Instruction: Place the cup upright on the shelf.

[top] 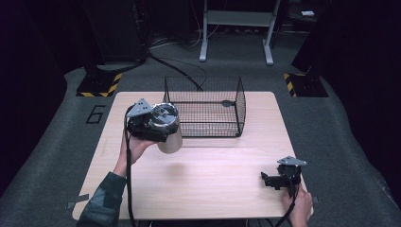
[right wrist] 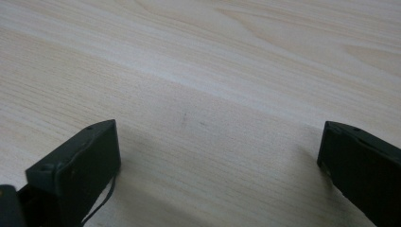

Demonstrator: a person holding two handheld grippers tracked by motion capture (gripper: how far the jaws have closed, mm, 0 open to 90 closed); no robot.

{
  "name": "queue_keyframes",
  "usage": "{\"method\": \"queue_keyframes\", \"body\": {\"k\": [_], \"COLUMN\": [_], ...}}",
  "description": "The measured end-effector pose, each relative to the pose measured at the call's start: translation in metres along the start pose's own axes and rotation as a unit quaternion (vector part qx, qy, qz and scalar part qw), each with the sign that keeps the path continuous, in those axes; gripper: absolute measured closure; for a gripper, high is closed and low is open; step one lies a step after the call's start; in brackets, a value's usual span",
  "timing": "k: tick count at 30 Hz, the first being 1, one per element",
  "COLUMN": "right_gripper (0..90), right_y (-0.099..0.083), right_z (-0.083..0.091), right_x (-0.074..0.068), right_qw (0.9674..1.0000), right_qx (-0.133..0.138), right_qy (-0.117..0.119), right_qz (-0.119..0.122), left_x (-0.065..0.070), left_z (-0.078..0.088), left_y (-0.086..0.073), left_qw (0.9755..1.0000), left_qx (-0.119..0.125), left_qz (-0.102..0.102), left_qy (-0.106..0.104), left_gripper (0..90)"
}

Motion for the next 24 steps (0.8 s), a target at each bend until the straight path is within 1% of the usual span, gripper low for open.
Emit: {"method": "queue_keyframes", "body": {"k": [9, 11, 14, 17, 24], "right_gripper": [0.0, 0.0, 0.0, 0.0, 0.0], "right_y": [0.000, 0.000, 0.000, 0.000, 0.000], "right_z": [0.000, 0.000, 0.000, 0.000, 0.000], "right_x": [0.000, 0.000, 0.000, 0.000, 0.000], "right_qw": [1.0000, 1.0000, 1.0000, 1.0000, 1.0000], "right_qx": [0.000, 0.000, 0.000, 0.000, 0.000], "right_qy": [0.000, 0.000, 0.000, 0.000, 0.000], "right_qz": [0.000, 0.000, 0.000, 0.000, 0.000], "left_x": [0.000, 0.001, 0.001, 0.001, -0.001], "left_z": [-0.007, -0.008, -0.009, -0.011, -0.014], "left_y": [0.014, 0.017, 0.020, 0.026, 0.040], "left_qw": [1.0000, 0.9999, 0.9999, 0.9999, 0.9998], "left_qx": [0.005, 0.004, 0.005, 0.007, 0.014], "left_qz": [-0.004, -0.006, -0.011, -0.015, -0.015], "left_qy": [-0.003, -0.007, -0.005, -0.004, -0.005], "left_gripper": [3.5, 3.5, 3.5, 3.5, 3.5]}}
Point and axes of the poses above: each handheld gripper's, and its own axes: z roughly backward along the jaws, y roughly out of its top, x roughly to its right, the point moved 6 cm from there along -z, roughly forward along the jaws, and after that the axes turned 9 degrees about -z, right-handed, at the moved point
